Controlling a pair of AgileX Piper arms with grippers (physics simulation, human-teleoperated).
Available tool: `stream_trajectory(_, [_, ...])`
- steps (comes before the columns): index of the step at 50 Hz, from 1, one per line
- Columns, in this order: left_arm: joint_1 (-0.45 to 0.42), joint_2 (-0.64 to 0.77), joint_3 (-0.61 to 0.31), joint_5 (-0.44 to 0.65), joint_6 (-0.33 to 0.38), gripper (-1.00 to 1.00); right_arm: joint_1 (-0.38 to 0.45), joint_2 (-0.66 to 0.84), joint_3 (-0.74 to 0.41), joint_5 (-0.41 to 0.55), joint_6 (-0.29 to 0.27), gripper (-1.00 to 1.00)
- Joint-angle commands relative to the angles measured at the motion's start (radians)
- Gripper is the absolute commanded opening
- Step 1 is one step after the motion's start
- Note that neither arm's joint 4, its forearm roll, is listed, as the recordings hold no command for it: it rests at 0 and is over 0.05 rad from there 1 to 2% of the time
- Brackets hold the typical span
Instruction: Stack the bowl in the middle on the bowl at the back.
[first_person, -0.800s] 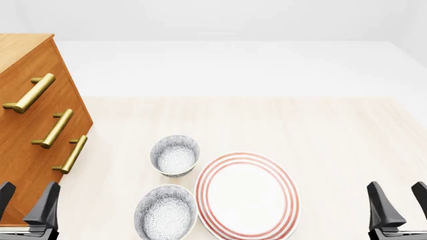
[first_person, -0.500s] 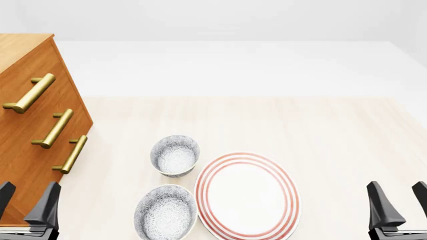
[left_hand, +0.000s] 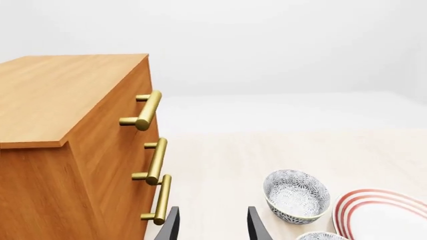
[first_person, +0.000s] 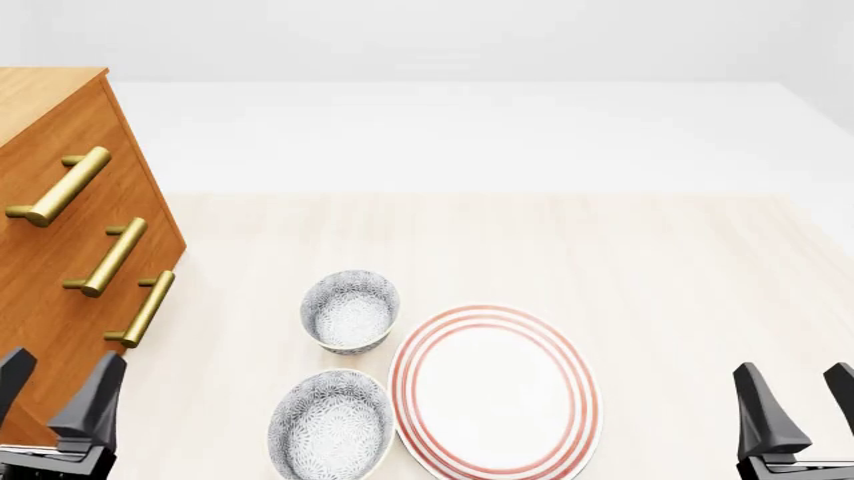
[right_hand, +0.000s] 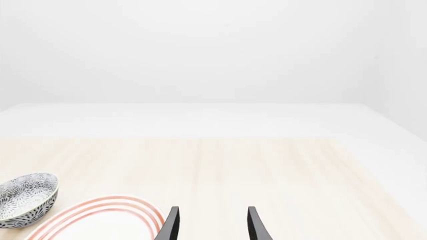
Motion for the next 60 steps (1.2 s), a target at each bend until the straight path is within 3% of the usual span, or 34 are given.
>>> stream_trajectory(1, [-0.09, -0.011, -0.161, 0.167, 0.011, 1.0, 0.002, -0.002, 0.0, 0.001, 0.002, 1.0])
stream_trajectory(5, [-0.094, -0.008, -0.171, 0.175, 0.008, 1.0, 0.002, -0.002, 0.0, 0.001, 0.002, 1.0])
stream_trajectory(8, [-0.149, 0.079, -0.288, 0.243, -0.012, 1.0, 0.002, -0.001, 0.0, 0.0, 0.003, 1.0])
stream_trajectory(16, [-0.217, 0.17, -0.359, 0.291, 0.024, 1.0, 0.004, -0.001, 0.0, -0.001, 0.002, 1.0])
stream_trajectory(17, [-0.223, 0.224, -0.387, 0.313, -0.018, 1.0, 0.003, 0.0, 0.0, -0.001, 0.003, 1.0])
stream_trajectory(25, [-0.272, 0.348, -0.482, 0.391, -0.034, 1.0, 0.003, 0.0, 0.0, -0.002, 0.003, 1.0])
stream_trajectory(27, [-0.303, 0.404, -0.499, 0.418, -0.081, 1.0, 0.003, 0.0, 0.0, -0.002, 0.003, 1.0])
stream_trajectory(32, [-0.332, 0.459, -0.545, 0.461, -0.103, 1.0, 0.004, 0.0, 0.0, -0.002, 0.002, 1.0])
stream_trajectory(38, [-0.381, 0.542, -0.603, 0.522, -0.218, 1.0, 0.006, 0.001, 0.0, -0.002, 0.004, 1.0])
stream_trajectory(45, [-0.411, 0.603, -0.59, 0.553, -0.267, 1.0, 0.007, 0.004, 0.0, -0.004, 0.002, 1.0])
stream_trajectory(53, [-0.441, 0.667, -0.528, 0.55, -0.388, 1.0, 0.005, 0.006, 0.0, -0.005, 0.005, 1.0])
stream_trajectory(60, [-0.443, 0.709, -0.459, 0.504, -0.388, 1.0, 0.006, 0.009, 0.0, -0.007, 0.004, 1.0])
